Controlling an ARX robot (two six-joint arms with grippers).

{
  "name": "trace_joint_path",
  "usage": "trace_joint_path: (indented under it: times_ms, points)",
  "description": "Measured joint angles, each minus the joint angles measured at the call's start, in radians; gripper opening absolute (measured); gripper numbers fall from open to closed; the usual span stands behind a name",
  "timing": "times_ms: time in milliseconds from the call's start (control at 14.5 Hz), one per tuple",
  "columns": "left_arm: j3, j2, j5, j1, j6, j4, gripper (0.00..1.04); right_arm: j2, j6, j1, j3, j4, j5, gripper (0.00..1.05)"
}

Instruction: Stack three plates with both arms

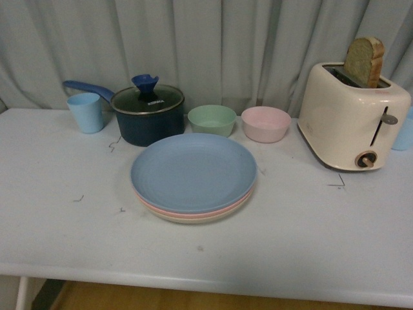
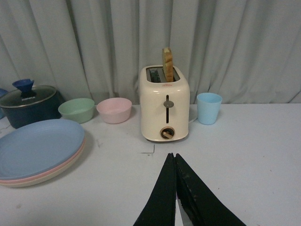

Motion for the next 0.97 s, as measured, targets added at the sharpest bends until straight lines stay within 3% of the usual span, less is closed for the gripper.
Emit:
trace_joint_path:
  times_ms: [69,415,553,968]
  points:
    - [0.0,0.0,0.0,0.0,0.0,0.0,0.98,0.0,-0.002,0.0,0.0,0.0,0.0,0.08]
    - [0.0,0.0,0.0,0.0,0.0,0.0,0.98,0.0,-0.002,0.0,0.0,0.0,0.0,0.77]
    - [0.0,0.0,0.0,0.0,0.0,0.0,0.98,0.0,-0.002,0.0,0.0,0.0,0.0,0.97]
    - [0.0,0.0,0.0,0.0,0.0,0.0,0.98,0.0,-0.003,0.0,0.0,0.0,0.0,0.98]
